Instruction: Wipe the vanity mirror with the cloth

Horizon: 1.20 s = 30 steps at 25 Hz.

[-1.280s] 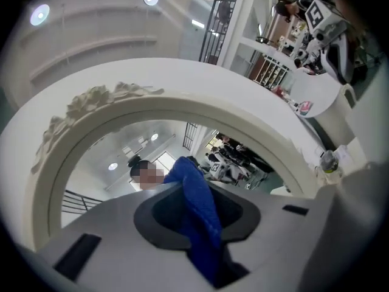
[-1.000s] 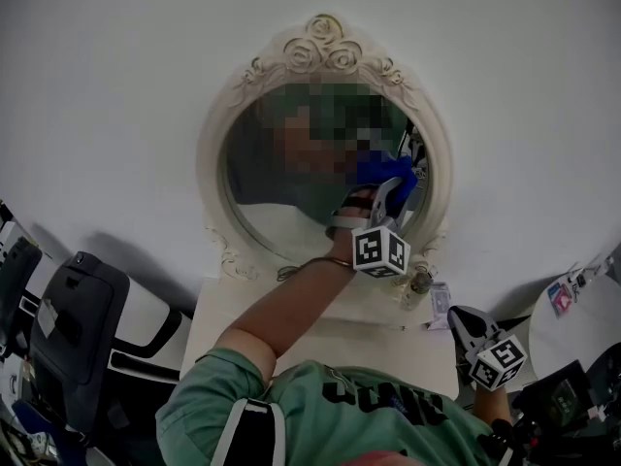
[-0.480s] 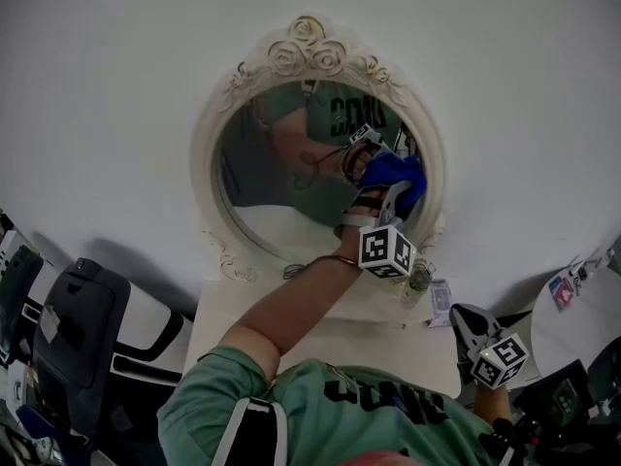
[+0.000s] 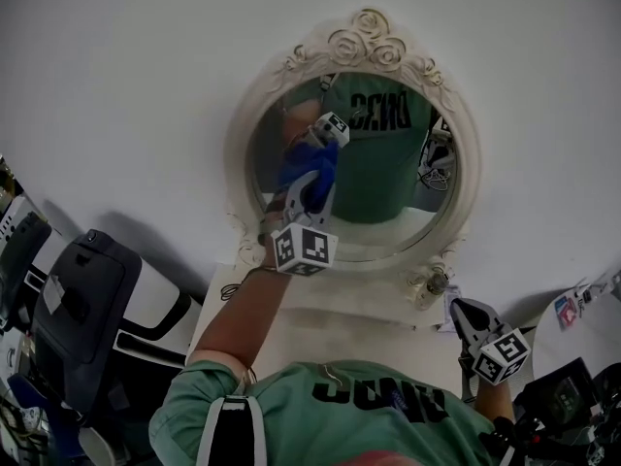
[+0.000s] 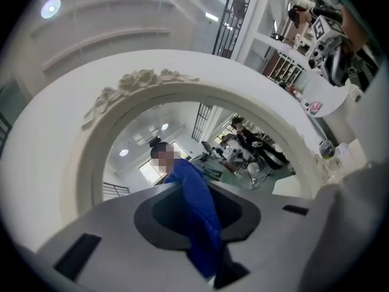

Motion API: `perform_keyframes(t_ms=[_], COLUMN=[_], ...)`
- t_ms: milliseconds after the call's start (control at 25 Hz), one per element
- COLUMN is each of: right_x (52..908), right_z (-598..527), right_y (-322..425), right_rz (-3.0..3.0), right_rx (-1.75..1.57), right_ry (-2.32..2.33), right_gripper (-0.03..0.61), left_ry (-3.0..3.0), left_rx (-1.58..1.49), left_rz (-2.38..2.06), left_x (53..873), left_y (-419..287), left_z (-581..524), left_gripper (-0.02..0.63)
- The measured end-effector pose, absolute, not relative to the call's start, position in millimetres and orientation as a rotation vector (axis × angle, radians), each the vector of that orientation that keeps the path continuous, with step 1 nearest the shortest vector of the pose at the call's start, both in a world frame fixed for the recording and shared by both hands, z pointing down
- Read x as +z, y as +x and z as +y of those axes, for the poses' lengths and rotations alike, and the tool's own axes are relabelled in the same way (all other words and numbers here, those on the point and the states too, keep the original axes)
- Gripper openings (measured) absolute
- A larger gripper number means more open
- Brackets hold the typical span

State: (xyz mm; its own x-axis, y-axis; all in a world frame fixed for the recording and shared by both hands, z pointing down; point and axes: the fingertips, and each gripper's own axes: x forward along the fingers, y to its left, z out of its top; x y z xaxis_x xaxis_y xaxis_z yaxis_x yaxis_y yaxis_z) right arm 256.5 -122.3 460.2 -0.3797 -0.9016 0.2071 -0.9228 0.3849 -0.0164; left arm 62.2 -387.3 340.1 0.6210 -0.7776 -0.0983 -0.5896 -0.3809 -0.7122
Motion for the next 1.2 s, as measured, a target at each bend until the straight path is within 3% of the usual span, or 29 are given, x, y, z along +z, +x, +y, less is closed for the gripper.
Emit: perform_keyframes(t_ms=[240,560,1200], right_x=[457,454,454], right_z=[-129,-130,-130], right_y=[239,240,233], right_rz=[-2.476,-2.442,-2.446], right_rx=[0.175,0.173,0.177], right_ry=[1.590,1.595,1.568], right_gripper=[0.012,0.012,0.012], left_ry=[-2.073,-2.051,-2.081], left_rx=[-0.399,-0.417,-0.428], left_rz=[1.257,1.379,1.395], left_x=[358,371,375], left_y=[-16,-58,-49], left_z=[-418,-436,-443], left_gripper=[0.091,0.092,0.091])
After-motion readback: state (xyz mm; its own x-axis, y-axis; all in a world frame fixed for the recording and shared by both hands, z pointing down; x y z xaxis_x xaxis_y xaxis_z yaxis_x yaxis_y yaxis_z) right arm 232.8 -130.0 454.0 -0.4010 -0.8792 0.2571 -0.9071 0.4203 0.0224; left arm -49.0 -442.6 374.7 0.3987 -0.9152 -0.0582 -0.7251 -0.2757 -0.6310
